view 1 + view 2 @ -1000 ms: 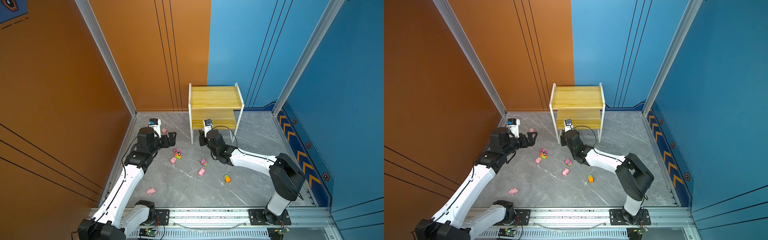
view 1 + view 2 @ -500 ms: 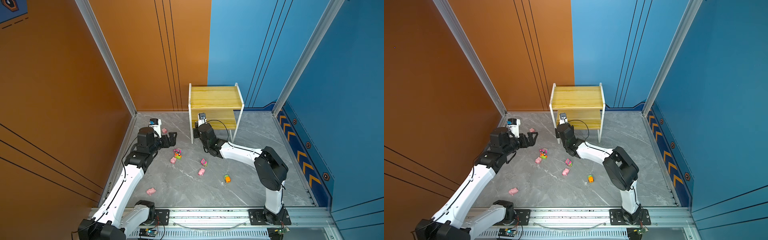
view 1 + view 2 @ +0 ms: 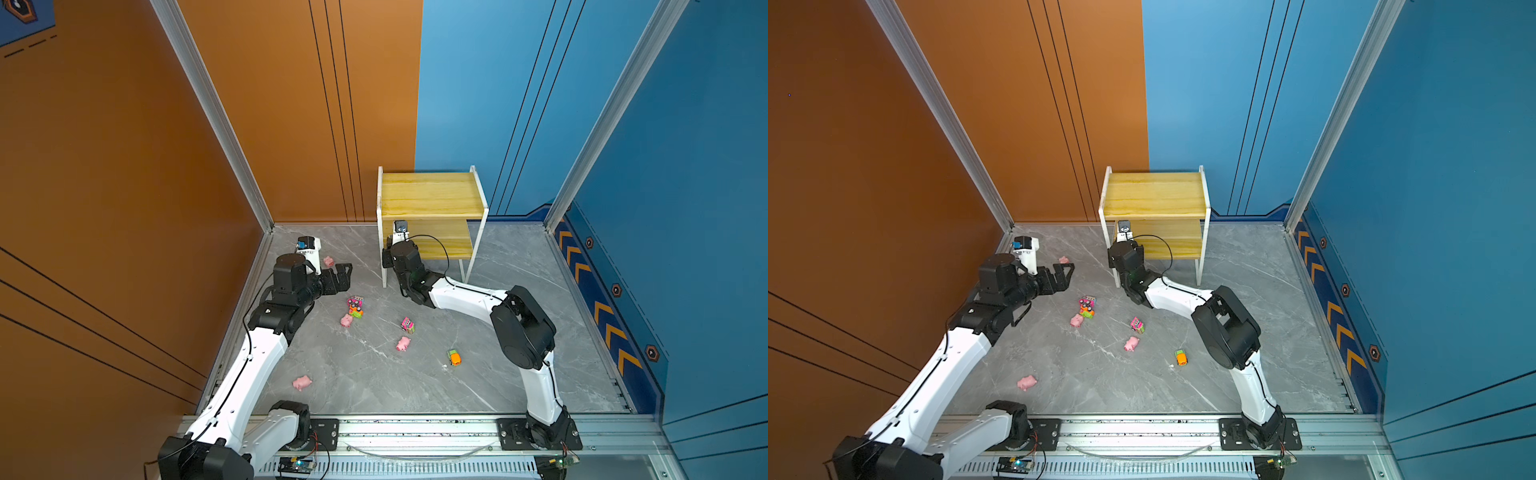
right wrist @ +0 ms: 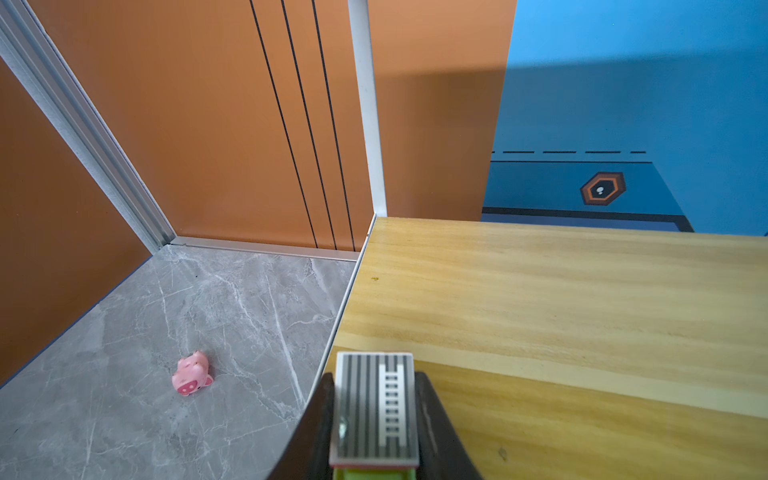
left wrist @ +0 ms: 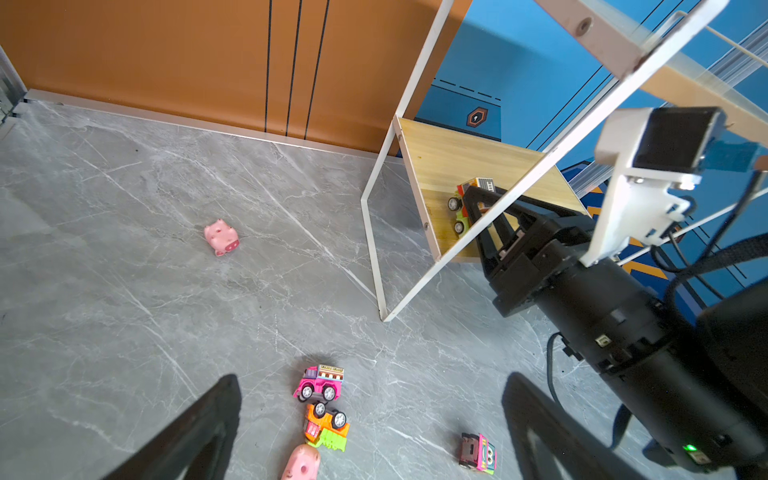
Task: Place and organize the plastic toys onto the shelf
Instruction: 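Move the green truck onto the lower shelf tier and open right gripper, then withdraw right gripper from the shelf while left arm swings toward the pink truck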
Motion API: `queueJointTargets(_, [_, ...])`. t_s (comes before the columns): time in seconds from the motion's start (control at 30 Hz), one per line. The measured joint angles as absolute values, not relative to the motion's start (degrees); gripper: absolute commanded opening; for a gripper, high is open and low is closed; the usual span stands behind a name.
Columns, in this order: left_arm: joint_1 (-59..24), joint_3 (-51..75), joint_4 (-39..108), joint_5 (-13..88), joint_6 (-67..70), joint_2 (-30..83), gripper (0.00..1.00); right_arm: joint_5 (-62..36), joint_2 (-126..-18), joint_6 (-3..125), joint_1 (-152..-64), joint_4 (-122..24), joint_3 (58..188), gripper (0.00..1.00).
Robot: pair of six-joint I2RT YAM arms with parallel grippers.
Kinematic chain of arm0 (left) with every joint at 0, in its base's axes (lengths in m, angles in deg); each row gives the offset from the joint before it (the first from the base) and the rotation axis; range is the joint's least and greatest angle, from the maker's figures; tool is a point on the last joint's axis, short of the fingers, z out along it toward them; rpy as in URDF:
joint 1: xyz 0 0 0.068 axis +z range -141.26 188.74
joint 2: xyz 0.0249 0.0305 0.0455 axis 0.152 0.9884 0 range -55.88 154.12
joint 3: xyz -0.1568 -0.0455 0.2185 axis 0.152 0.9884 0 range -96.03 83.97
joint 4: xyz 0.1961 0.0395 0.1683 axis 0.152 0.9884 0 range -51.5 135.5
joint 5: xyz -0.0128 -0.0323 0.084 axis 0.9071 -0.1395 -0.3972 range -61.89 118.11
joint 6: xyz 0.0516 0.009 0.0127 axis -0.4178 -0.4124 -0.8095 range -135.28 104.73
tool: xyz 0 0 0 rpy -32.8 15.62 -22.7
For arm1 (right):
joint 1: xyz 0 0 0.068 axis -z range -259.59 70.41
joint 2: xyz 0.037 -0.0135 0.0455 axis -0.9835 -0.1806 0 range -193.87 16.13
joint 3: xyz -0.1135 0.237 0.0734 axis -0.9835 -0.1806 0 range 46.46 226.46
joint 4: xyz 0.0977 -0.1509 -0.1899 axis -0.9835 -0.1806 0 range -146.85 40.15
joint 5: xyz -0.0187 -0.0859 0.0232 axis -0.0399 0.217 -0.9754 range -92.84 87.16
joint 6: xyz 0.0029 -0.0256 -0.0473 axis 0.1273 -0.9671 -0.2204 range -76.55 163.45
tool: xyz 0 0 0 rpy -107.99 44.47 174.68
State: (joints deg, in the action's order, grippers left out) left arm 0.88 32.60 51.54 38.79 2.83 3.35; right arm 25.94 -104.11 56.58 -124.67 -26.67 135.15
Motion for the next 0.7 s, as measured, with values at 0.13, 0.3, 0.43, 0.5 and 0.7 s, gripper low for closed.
queueJointTargets(0.13, [0.99,32.60,51.54,38.85,2.81,3.56,0.99,25.76,-105.51,56.97,-124.52,-25.45,136.48,0.36])
queueJointTargets(0.3, [2.24,32.60,51.54,38.92,2.83,3.96,0.99,24.69,-105.60,57.19,-124.04,-26.56,136.63,0.59])
queueJointTargets(0.43, [3.57,32.60,51.52,39.22,3.23,4.00,0.99,23.31,-105.14,57.17,-123.43,-26.98,136.13,0.73])
queueJointTargets(0.5, [4.07,32.60,51.50,39.33,3.27,4.09,0.99,22.24,-103.59,57.06,-123.34,-27.33,134.43,0.77])
queueJointTargets(0.7, [4.34,32.64,51.39,39.33,3.69,4.42,0.99,20.27,-94.80,57.01,-124.00,-26.98,126.41,0.81])
